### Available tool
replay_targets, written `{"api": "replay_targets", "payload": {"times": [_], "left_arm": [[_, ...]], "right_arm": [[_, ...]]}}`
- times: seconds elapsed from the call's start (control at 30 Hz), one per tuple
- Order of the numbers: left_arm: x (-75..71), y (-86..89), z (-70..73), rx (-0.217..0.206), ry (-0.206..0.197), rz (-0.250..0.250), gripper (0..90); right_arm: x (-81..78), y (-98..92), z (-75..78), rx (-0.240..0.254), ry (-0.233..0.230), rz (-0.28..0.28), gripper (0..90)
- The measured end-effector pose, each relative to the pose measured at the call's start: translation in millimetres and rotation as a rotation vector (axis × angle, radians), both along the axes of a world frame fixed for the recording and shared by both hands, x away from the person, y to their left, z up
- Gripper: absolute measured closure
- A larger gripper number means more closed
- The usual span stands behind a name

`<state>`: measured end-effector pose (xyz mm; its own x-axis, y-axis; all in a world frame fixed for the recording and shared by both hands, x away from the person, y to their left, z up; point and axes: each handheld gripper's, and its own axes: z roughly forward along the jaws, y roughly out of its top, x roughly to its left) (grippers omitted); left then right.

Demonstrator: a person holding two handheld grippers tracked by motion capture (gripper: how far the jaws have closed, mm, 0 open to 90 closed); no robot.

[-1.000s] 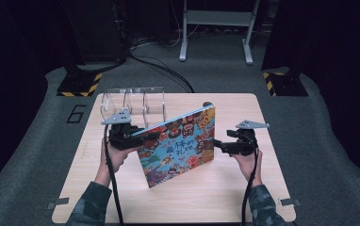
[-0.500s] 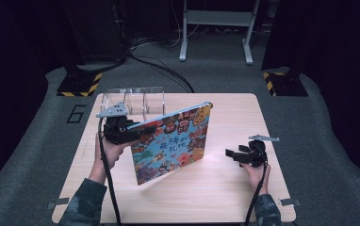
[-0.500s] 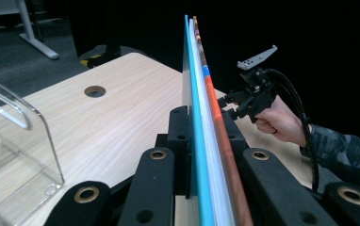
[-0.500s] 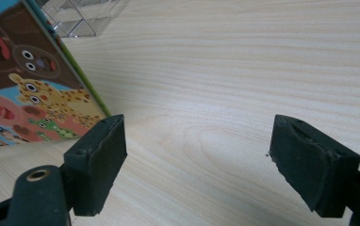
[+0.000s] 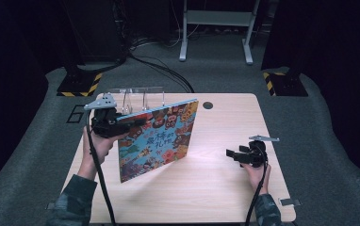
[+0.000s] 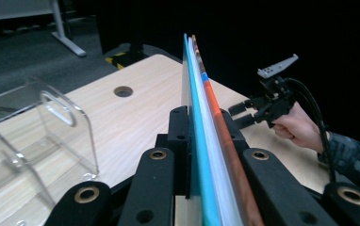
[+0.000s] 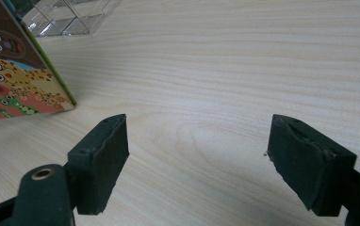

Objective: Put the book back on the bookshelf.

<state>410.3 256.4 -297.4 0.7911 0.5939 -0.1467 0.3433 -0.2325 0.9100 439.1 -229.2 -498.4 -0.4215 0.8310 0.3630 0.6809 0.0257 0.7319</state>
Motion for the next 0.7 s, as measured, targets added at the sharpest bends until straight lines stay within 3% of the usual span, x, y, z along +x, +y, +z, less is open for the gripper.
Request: {"api": "replay_targets", "payload": {"times": [0.47,0.5,0.53,0.7], "left_arm": [[-3.1,32.0,27.0,0.053,-0.008,0.095,80.8],[-3.2,35.0,29.1,0.062,-0.007,0.103,80.8],[-3.3,36.7,29.8,0.059,-0.009,0.107,80.8],[-3.8,48.6,34.3,0.069,-0.007,0.136,80.7]], "right_arm": [[2.3,7.7,-1.3,-0.029,0.002,-0.007,20.0],[2.8,8.0,-1.8,-0.04,-0.012,-0.006,19.7],[1.9,9.7,-1.4,-0.042,0.003,-0.02,19.1],[3.8,15.9,-4.1,-0.135,-0.039,-0.036,16.7]]}}
